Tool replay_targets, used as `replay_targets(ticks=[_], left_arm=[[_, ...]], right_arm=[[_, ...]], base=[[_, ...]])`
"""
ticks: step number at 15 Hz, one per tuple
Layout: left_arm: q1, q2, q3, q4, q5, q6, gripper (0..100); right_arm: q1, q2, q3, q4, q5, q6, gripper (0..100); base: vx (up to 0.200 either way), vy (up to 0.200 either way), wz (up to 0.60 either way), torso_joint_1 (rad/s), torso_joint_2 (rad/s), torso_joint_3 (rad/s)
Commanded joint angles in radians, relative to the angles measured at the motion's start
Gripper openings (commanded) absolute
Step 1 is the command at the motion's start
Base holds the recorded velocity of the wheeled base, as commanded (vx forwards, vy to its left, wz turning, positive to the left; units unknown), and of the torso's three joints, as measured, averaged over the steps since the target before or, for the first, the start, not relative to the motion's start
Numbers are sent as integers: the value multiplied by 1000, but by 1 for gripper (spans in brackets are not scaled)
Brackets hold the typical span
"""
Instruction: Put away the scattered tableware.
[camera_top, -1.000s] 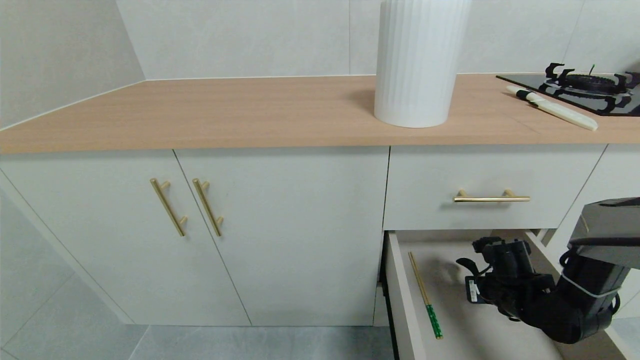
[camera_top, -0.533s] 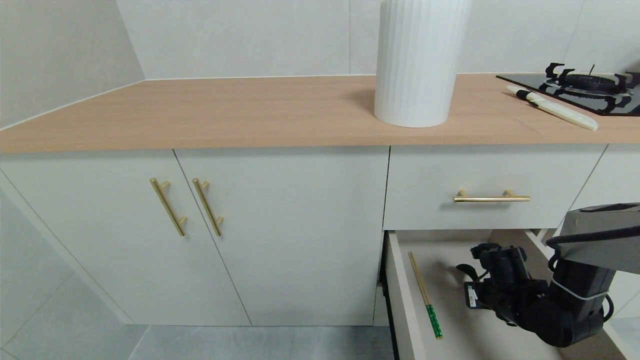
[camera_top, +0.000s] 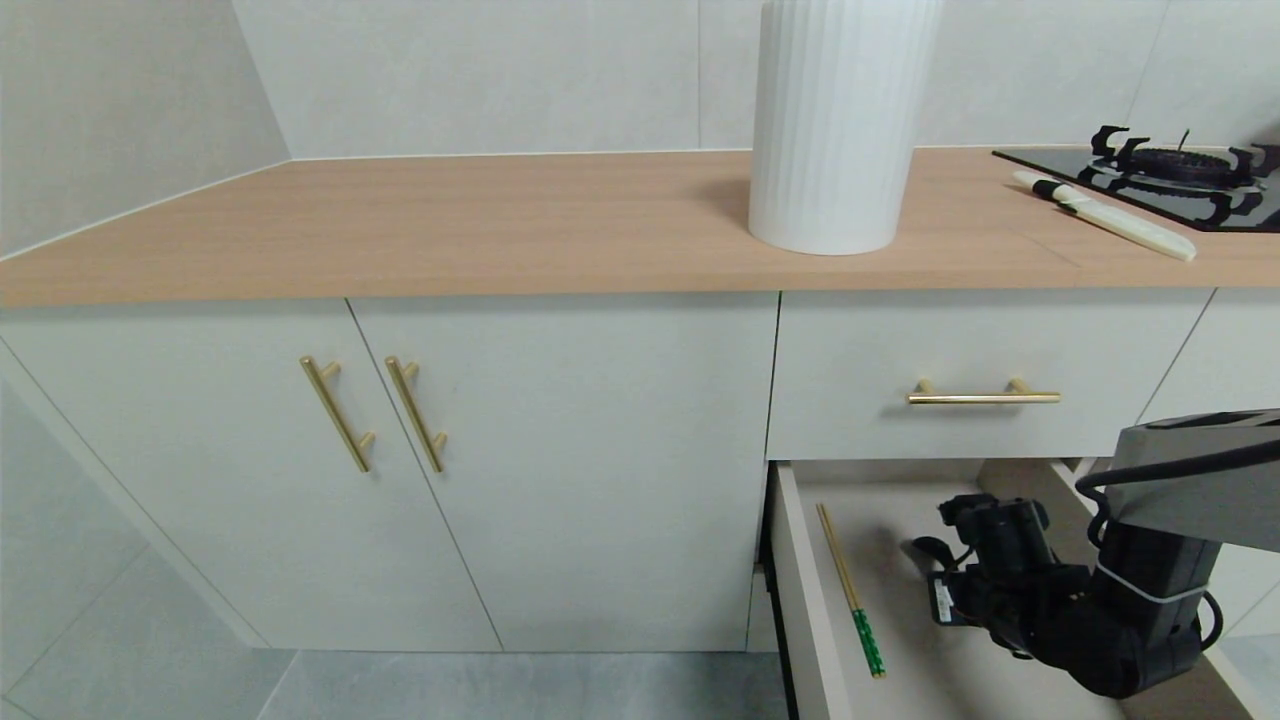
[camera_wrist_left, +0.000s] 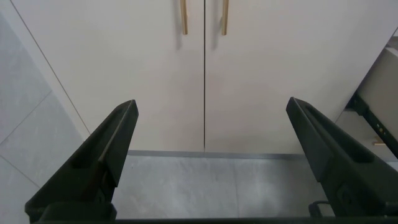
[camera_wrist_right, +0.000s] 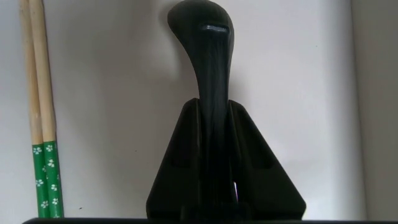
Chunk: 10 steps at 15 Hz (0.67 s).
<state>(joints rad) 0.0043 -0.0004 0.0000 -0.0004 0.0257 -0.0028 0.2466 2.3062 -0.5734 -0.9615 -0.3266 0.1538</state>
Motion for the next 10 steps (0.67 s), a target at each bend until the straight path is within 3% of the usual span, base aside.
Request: replay_targets(ticks=[1, 2, 10], left_arm=[[0, 0, 0, 0, 0, 0, 100], [0, 0, 0, 0, 0, 0, 100], [0, 0, 0, 0, 0, 0, 100]], right_arm=[[0, 2, 0, 0, 0, 1, 0], [0, 1, 0, 0, 0, 1, 100], [0, -16, 0, -6, 0, 3, 100]], base=[[0, 0, 0, 0, 0, 0], [0, 0, 0, 0, 0, 0], [0, 0, 0, 0, 0, 0]])
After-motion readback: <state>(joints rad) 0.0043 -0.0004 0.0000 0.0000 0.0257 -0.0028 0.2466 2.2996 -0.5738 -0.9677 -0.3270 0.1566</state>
